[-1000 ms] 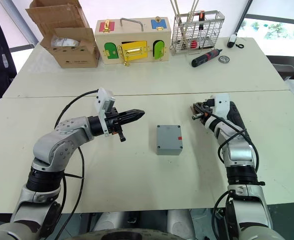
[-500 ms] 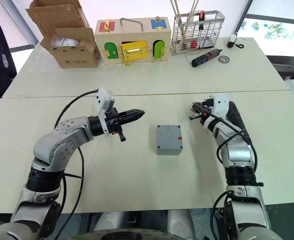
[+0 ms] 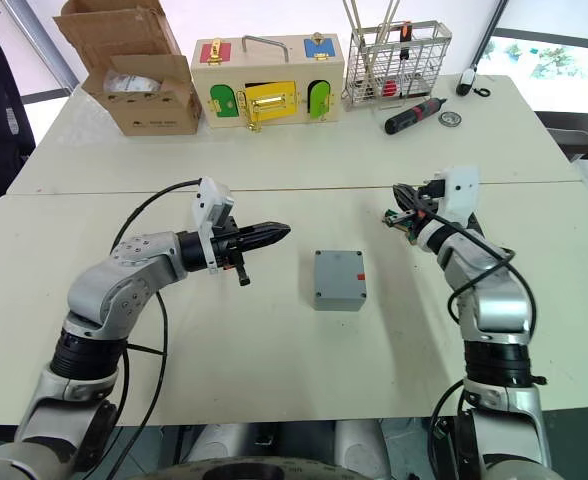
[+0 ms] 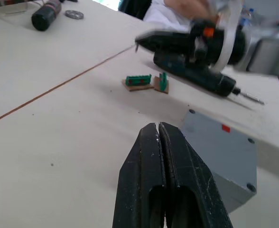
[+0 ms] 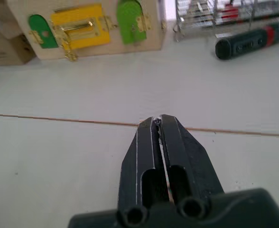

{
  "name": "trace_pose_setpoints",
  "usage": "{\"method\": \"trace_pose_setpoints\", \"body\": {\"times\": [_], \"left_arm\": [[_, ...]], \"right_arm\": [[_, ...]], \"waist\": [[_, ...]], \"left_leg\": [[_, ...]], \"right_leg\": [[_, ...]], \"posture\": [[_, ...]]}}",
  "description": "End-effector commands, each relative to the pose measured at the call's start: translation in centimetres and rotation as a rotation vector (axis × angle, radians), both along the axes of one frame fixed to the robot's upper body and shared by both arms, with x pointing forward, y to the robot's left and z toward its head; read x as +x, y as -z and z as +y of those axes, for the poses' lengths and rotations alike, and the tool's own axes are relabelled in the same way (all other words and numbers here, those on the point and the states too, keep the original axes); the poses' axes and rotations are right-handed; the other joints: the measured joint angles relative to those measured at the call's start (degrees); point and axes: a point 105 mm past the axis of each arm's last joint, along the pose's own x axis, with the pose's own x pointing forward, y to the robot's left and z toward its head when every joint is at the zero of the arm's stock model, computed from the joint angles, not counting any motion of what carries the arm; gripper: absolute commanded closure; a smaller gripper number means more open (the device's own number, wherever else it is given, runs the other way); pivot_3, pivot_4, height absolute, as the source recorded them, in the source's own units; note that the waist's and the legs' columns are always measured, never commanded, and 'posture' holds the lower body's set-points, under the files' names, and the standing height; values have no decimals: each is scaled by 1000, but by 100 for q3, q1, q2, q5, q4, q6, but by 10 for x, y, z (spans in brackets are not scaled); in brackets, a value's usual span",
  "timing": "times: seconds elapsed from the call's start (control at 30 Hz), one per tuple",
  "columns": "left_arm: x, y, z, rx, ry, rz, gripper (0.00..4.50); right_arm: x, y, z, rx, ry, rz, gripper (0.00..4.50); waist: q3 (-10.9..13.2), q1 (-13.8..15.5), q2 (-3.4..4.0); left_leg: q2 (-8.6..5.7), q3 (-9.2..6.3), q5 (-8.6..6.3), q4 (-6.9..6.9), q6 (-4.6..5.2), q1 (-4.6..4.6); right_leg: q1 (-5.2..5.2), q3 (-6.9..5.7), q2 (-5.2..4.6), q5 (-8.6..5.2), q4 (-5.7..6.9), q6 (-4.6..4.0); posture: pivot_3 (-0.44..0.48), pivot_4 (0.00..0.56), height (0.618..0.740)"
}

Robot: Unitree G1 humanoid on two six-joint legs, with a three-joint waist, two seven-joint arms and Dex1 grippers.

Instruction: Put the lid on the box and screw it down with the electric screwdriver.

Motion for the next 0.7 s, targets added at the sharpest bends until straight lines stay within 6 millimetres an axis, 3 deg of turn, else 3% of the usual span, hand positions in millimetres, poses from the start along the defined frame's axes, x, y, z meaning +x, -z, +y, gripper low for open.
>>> {"method": "trace_pose_setpoints", "body": {"times": [0.03,0.13,0.23,0.7], "left_arm": [[-8,-6,1,60,91,-77,4500],[-18,4,4,138,179,-82,4500],[-23,9,2,146,224,-67,4500],[-21,12,-2,143,226,-72,4500]], "right_arm": [[-33,-17,22,5,-168,-10,4473],[-63,-5,39,-14,-283,75,4473],[-73,3,46,-5,-302,114,4473],[-72,20,44,-5,-270,166,4473]], "waist": [[0,-2,0],[0,9,0],[0,5,0],[0,9,0]], "left_leg": [[0,0,0,0,0,0],[0,-1,-1,0,1,1],[0,0,-1,5,2,1],[0,-1,-1,6,2,2]], "right_leg": [[0,0,0,0,-1,0],[8,0,0,0,-9,-1],[11,3,-1,0,-11,-1],[11,2,-1,0,-9,-1]], "posture": [[0,150,737],[0,150,737],[0,150,737],[0,150,737]]}}
